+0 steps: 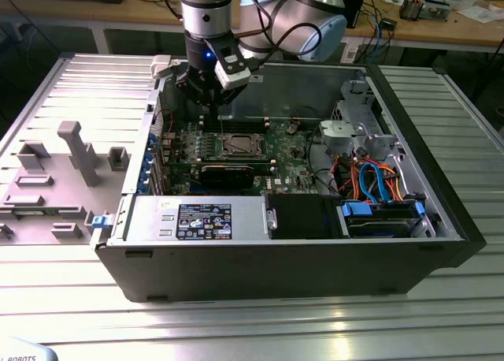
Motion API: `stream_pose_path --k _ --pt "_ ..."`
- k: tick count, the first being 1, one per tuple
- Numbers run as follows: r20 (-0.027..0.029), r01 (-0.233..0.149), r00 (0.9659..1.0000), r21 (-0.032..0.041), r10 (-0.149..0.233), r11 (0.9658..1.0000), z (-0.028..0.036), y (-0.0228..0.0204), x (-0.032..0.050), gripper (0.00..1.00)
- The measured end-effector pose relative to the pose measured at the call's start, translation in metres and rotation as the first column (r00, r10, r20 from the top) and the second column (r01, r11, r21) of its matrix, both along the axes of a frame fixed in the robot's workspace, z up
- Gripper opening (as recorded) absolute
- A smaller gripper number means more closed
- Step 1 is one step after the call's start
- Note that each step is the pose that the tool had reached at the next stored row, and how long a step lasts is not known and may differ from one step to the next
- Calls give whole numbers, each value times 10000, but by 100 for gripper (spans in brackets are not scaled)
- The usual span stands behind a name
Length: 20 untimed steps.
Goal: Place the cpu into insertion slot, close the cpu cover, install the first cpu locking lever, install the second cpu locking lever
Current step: 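Install the first cpu locking lever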
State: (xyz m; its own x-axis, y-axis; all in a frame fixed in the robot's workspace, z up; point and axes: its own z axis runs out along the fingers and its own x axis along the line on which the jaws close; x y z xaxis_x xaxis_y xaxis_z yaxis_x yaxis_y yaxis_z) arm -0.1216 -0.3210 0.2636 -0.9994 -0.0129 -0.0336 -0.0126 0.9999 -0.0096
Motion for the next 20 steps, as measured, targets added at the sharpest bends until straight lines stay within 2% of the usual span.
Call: stream_pose_path --k 3,6,9,20 --pt "0 -1 10000 2 1 10000 -4 66 0 11" --pt "-1 -1 10000 1 1 10000 -7 108 -1 11" --pt "0 -11 10000 1 11 10000 -8 168 0 11" --pt "-2 -15 10000 -4 15 10000 -11 177 111 11"
